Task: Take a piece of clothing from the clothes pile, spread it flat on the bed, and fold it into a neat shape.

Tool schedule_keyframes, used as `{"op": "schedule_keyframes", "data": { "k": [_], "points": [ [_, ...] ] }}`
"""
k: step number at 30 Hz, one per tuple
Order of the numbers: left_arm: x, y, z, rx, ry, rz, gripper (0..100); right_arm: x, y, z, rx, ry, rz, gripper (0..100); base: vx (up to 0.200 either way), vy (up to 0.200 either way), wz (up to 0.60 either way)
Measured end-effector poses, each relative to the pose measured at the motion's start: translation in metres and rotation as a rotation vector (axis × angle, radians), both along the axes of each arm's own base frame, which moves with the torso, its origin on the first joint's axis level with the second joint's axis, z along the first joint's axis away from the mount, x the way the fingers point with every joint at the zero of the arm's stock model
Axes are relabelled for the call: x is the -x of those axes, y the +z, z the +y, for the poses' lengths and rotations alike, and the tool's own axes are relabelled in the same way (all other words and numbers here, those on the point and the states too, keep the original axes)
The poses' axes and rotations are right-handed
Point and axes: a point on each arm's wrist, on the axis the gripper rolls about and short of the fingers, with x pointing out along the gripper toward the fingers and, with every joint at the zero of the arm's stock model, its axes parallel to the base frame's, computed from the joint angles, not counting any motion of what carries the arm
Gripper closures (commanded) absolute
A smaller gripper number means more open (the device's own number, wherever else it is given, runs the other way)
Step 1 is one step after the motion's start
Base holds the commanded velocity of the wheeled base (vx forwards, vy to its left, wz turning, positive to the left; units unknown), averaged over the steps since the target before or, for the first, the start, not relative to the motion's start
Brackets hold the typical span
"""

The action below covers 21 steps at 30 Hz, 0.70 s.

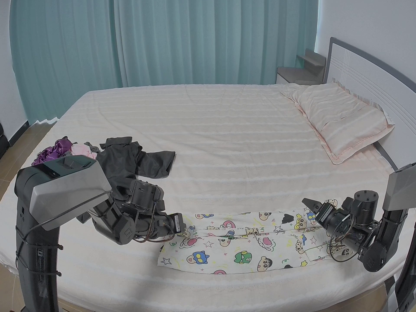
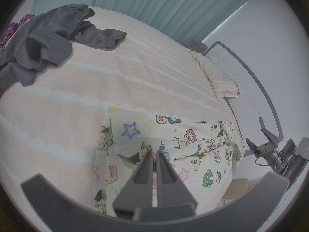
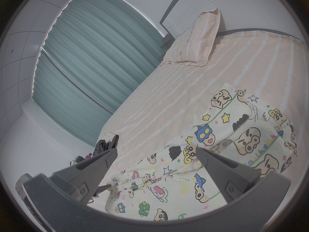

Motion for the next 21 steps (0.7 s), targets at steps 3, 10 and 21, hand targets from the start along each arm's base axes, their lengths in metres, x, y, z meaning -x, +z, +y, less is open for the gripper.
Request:
{"op": "schedule_keyframes", "data": {
  "k": [3, 10, 21],
  "points": [
    [0.008, 0.004, 0.004, -0.004, 0.0, 0.008, 100, 0.0, 0.0, 0.0, 0.0, 0.0, 0.0, 0, 0.0, 0.0, 0.0],
    [0.028, 0.011, 0.012, -0.005, -0.01, 0.004, 100, 0.0, 0.0, 0.0, 0.0, 0.0, 0.0, 0, 0.0, 0.0, 0.0],
    [0.042, 0.001, 0.017, -0.069, -0.063, -0.004, 100, 0.001, 0.0, 0.0, 0.002, -0.001, 0.003, 0, 0.0, 0.0, 0.0]
  ]
}}
